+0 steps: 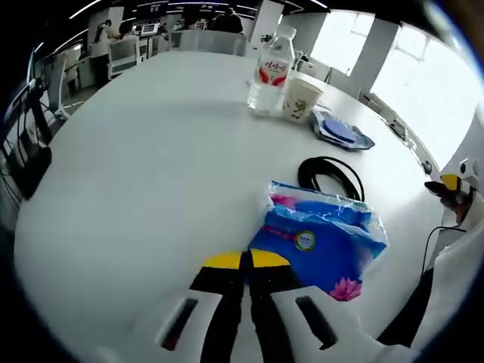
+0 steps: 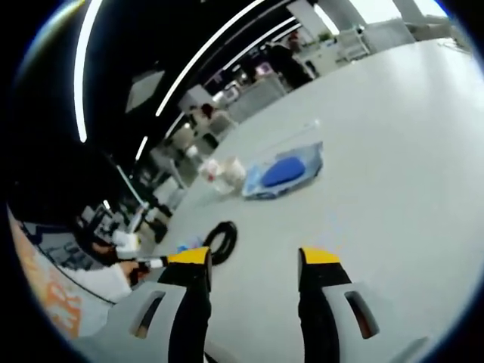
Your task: Arrange the tabletop items into an orderly group along one side of the table until the central work area is clear of visible clutter.
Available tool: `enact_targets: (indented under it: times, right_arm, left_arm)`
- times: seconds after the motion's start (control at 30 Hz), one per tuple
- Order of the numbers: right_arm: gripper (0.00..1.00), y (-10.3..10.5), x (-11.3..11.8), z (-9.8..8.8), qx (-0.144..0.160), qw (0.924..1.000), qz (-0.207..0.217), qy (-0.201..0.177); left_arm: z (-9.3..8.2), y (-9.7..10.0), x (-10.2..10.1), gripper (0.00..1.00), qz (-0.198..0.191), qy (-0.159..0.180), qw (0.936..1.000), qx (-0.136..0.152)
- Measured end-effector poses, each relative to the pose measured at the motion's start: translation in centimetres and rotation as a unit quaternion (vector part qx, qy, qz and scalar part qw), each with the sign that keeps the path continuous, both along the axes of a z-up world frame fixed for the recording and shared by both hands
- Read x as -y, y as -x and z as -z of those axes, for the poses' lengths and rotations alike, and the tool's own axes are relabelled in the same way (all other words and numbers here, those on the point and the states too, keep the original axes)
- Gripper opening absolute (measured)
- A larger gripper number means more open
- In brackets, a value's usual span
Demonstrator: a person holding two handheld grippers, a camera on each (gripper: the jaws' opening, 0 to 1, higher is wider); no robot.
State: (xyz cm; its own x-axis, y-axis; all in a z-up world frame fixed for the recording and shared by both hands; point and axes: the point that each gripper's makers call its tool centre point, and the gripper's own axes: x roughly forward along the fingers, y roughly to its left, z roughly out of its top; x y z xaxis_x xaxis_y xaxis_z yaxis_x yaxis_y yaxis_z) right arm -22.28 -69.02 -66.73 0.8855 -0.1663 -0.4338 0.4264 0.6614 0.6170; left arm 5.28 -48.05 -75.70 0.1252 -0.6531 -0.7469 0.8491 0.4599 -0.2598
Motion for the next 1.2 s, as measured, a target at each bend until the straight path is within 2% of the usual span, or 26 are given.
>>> enact_targets:
  times: [0.1,0.23,0.47,0.57,0.73,0.87,1.0,1.1,1.2]
  right_arm:
    - [0.44,-0.2,-0.1,0.2,-0.003,1.0,-0.004,-0.004]
    - [0.44,-0.8,-0.6,0.4,-0.004,0.9998,-0.014,-0.011]
    - [0.46,-2.5,-1.9,0.3,0.008,0.9984,-0.048,-0.03]
    - [0.47,-3.3,-3.0,0.4,0.008,0.9969,-0.068,-0.039]
    - [0.5,-4.4,-5.4,0.7,0.006,0.9911,-0.114,-0.068]
    - [0.53,-5.0,-7.4,1.3,-0.003,0.9839,-0.156,-0.088]
    - [0.53,-5.6,-8.7,2.1,-0.009,0.9789,-0.17,-0.113]
    - [0.52,-6.2,-8.8,1.3,0.01,0.978,-0.169,-0.122]
    - [0.52,-6.9,-8.2,0.4,0.035,0.9771,-0.15,-0.146]
  left_arm:
    - [-0.6,0.2,0.2,0.0,-0.015,0.016,0.9997,-0.013]
    - [-1.8,0.9,0.9,0.0,-0.057,0.057,0.9952,-0.056]
    - [-3.0,2.3,1.5,0.0,-0.059,0.067,0.9944,-0.057]
    - [-3.8,3.0,2.3,0.0,-0.069,0.082,0.9918,-0.071]
    - [-4.4,4.0,3.5,0.0,-0.08,0.083,0.9889,-0.093]
    - [-5.7,5.4,5.4,0.0,-0.075,0.104,0.9859,-0.107]
    - [-6.8,6.7,7.0,0.0,-0.065,0.119,0.9843,-0.113]
    - [-7.1,7.3,7.8,0.0,-0.055,0.124,0.9848,-0.109]
    - [-7.5,7.6,8.3,0.0,-0.06,0.133,0.9829,-0.113]
